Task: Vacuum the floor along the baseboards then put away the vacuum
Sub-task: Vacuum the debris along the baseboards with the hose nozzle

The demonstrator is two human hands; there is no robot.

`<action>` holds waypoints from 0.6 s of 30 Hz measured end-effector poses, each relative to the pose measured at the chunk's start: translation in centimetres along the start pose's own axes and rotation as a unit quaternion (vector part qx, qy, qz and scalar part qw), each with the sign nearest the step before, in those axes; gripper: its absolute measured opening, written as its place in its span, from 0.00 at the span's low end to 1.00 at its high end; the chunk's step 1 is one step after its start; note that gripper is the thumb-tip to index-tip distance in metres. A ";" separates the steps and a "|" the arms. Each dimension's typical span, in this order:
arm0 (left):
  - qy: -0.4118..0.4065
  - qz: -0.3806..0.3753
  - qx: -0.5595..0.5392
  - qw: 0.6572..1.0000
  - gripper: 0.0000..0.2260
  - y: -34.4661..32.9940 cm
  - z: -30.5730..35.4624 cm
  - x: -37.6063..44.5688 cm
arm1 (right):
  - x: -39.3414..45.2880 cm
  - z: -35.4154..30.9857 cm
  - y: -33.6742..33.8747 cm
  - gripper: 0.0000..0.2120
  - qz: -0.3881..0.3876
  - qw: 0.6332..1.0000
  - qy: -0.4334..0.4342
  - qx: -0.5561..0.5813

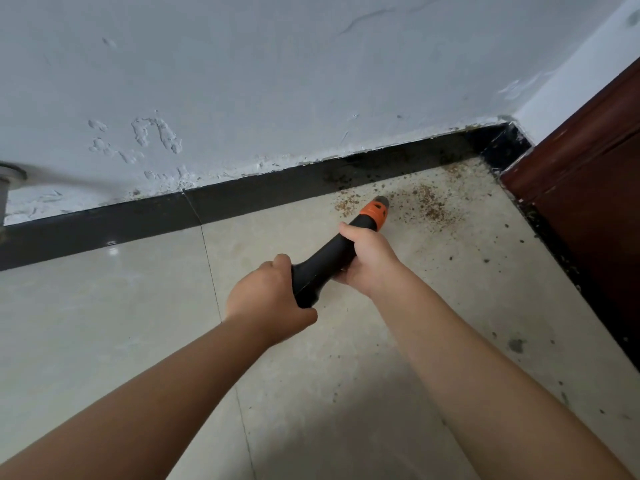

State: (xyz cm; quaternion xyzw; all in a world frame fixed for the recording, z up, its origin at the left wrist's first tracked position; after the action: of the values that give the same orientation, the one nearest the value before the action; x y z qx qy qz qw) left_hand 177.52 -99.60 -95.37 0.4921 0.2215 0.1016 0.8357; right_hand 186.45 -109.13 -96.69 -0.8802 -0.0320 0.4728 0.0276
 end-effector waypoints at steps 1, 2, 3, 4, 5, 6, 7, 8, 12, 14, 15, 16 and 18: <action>0.001 0.002 -0.003 1.000 0.17 0.0 0.2 0.1 | 0.0 -0.1 0.1 0.23 0.002 1.000 0.002 0.001; -0.001 0.002 -0.004 1.000 0.17 0.1 0.2 0.2 | 0.0 -0.2 0.1 0.23 0.003 1.000 0.005 0.000; -0.005 0.001 -0.004 1.000 0.17 0.3 0.0 0.3 | 0.1 -0.2 0.1 0.23 0.002 1.000 0.011 -0.003; -0.010 -0.003 -0.004 1.000 0.17 0.6 -0.3 0.2 | 0.0 -0.1 0.0 0.24 -0.004 1.000 0.017 -0.006; -0.014 -0.006 -0.008 1.000 0.18 1.0 -0.8 0.2 | -0.2 0.1 -0.3 0.24 -0.015 1.000 0.023 -0.006; -0.017 -0.004 -0.014 1.000 0.18 1.4 -1.3 0.1 | -0.3 0.2 -0.7 0.24 -0.027 0.999 0.028 -0.008; -0.017 0.001 -0.019 1.000 0.18 1.9 -2.0 -0.1 | -0.5 0.4 -1.2 0.25 -0.037 0.999 0.029 -0.012; -0.016 0.006 -0.019 1.000 0.19 2.2 -2.6 -0.4 | -0.7 0.7 -1.6 0.25 -0.043 0.999 0.024 -0.017; -0.002 0.021 0.002 1.000 0.21 3.1 -5.0 -2.1 | -1.7 2.5 -3.9 0.24 -0.071 0.997 -0.007 -0.029; 0.011 0.025 0.011 1.000 0.22 3.4 -6.3 -2.8 | -2.0 3.6 -5.0 0.25 -0.071 0.996 -0.017 -0.041; 0.016 0.026 0.012 0.999 0.22 3.5 -7.0 -3.1 | -2.0 4.1 -5.5 0.25 -0.067 0.996 -0.022 -0.049; 0.019 0.025 0.012 0.999 0.22 3.7 -7.6 -3.5 | -2.1 4.7 -5.9 0.25 -0.065 0.996 -0.028 -0.053; 0.017 0.014 0.015 1.000 0.21 3.9 -8.6 -4.1 | -2.3 5.9 -6.5 0.24 -0.074 0.995 -0.044 -0.049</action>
State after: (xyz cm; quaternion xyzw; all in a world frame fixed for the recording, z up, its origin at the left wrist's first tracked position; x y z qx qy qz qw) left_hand 170.11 -92.59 -94.45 0.5061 0.2304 0.1188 0.8226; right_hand 180.07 -102.76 -97.52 -0.8542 -0.1216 0.5052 0.0177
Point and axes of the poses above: each hand's wrist, its own x-axis towards the middle knuckle, its own y-axis out of the back of the hand, z = x × y, the point moved 5 cm from there along x, towards the middle knuckle, and after that the axes turned 4 degrees about z, right-handed, at the moved point
